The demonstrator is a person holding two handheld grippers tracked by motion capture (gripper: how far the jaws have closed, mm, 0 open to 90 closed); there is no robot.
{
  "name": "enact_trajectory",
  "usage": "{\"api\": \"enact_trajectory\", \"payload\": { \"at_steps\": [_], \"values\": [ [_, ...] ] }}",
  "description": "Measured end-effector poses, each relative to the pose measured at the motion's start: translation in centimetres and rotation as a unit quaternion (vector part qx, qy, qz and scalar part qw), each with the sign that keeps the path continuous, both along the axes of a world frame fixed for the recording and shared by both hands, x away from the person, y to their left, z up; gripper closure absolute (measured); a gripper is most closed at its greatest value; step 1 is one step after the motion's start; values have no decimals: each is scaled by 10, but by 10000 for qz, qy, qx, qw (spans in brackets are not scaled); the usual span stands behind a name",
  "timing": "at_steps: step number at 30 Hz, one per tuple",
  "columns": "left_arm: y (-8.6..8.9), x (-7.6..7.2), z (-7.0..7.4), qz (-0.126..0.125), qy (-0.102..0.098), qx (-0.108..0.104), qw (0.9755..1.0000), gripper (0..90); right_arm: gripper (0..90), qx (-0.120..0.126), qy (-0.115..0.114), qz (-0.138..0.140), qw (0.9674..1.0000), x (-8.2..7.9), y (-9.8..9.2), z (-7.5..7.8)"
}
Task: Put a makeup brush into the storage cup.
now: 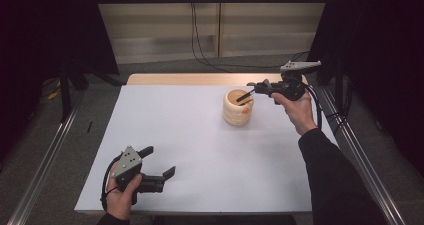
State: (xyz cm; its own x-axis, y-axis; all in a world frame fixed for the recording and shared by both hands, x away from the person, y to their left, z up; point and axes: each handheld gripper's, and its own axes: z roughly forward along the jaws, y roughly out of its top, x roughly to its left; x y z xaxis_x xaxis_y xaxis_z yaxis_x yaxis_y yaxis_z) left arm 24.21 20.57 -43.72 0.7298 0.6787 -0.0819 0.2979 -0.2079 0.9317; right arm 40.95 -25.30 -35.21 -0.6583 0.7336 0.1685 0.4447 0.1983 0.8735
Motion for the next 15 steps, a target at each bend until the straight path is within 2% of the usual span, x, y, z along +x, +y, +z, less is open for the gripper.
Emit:
{"api": "enact_trajectory", "payload": {
  "at_steps": [9,11,15],
  "values": [
    [1,1,0,-28,-21,17,10000,13,776,-145,32,-56,9999,5,7,-10],
    [0,0,1,-11,20,-55,10000,13,776,-155,34,-64,9999,6,8,-11],
    [1,1,0,-11,22,6,10000,13,776,-182,49,-84,9998,7,11,-16]
  ]
}}
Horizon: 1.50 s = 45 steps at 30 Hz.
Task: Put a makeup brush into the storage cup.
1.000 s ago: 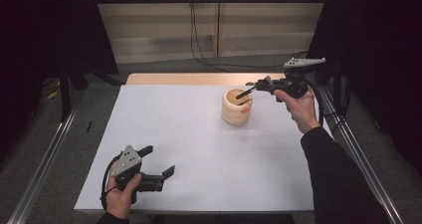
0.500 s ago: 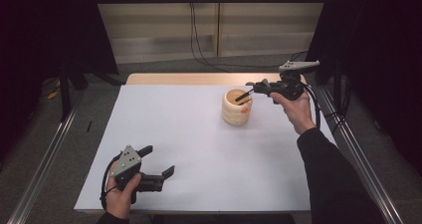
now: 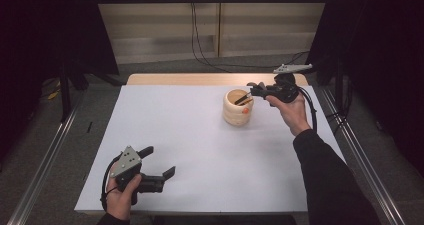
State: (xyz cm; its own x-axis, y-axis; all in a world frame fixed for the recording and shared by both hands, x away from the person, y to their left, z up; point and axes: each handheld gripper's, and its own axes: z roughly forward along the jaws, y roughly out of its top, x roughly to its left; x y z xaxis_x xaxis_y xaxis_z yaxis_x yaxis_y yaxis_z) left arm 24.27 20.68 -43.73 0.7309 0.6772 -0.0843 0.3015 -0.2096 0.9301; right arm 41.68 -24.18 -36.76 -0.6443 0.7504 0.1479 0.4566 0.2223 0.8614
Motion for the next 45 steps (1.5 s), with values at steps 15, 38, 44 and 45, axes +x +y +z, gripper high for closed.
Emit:
{"api": "enact_trajectory", "payload": {
  "at_steps": [15,38,44,45],
  "values": [
    [0,1,0,7,17,-26,10000,13,775,-87,39,-20,10000,6,10,-17],
    [-4,3,-1,30,37,17,10000,13,542,74,-68,-83,9999,6,6,-20],
    [-3,5,-2,23,71,-22,10000,13,295,262,-170,-135,9994,6,2,-20],
    [-3,5,-2,35,65,-12,10000,13,255,302,-208,-125,9992,6,2,-20]
  ]
}}
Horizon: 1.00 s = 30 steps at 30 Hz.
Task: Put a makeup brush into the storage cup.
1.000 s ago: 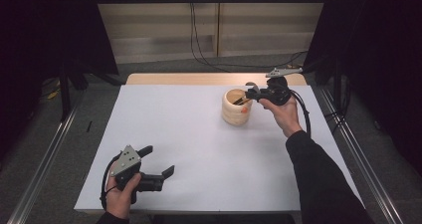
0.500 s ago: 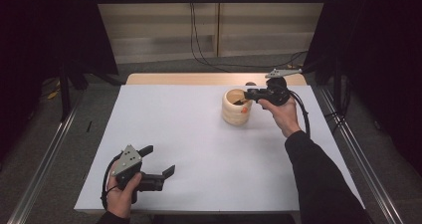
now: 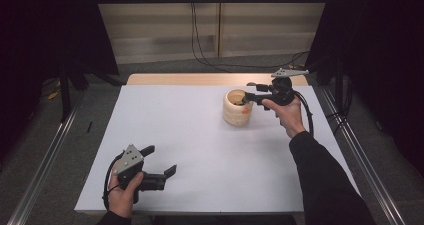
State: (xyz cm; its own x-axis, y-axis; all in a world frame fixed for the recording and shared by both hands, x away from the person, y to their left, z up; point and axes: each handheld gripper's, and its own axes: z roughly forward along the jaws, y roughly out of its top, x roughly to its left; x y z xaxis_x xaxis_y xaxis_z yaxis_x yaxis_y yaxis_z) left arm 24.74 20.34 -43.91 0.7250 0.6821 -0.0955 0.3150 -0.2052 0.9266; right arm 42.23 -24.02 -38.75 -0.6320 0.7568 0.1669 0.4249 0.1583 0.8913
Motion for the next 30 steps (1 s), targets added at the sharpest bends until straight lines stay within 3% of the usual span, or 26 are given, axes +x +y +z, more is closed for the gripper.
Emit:
{"api": "enact_trajectory", "payload": {
  "at_steps": [3,6,8,11,21,24,30],
  "values": [
    [0,1,0,-15,4,-8,10000,13,120,126,9,-58,9999,0,-2,-1],
    [0,1,0,-25,-4,-14,10000,13,70,268,40,-37,9996,-2,-3,-2],
    [-1,0,0,-9,-2,11,10000,14,10,239,48,32,9997,-3,-2,-3],
    [0,-1,0,2,4,0,10000,13,10,219,-29,150,9996,-8,-1,-3],
    [4,-6,2,42,-105,-75,9999,13,14,129,-174,-127,9997,-26,4,-2],
    [4,-7,2,70,-104,-108,9999,13,7,-78,-378,-370,9986,-36,6,-1],
    [5,-8,2,121,-121,-122,9998,13,9,-100,-422,-313,9986,-52,1,1]
  ]
}}
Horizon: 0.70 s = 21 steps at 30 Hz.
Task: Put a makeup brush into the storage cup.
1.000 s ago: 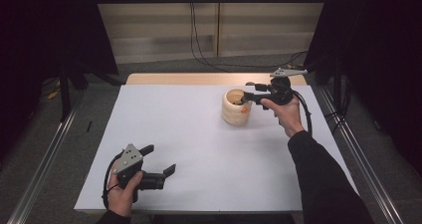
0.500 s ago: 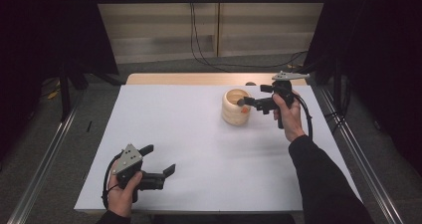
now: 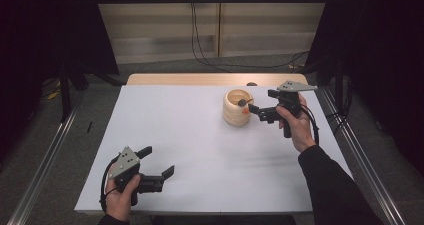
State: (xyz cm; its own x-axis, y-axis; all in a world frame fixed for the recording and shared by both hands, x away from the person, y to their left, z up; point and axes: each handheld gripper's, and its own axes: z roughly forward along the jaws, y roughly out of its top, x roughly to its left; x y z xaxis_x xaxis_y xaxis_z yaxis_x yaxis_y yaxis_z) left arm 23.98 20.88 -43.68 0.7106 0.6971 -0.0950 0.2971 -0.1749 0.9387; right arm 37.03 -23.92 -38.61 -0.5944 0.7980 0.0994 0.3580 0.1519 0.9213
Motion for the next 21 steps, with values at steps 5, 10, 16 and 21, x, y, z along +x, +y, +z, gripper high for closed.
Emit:
{"api": "enact_trajectory", "payload": {
  "at_steps": [5,10,16,21],
  "values": [
    [2,-1,0,80,4,-50,10000,14,14,222,134,-52,9997,-9,-12,-4],
    [4,-1,1,114,-16,-6,9999,13,15,114,69,-252,9996,-26,-19,-8],
    [5,-2,1,131,5,-39,9999,12,5,25,32,-510,9987,-48,-27,-16],
    [6,-2,1,93,-28,15,10000,12,7,37,4,-576,9983,-66,-33,-22]
  ]
}}
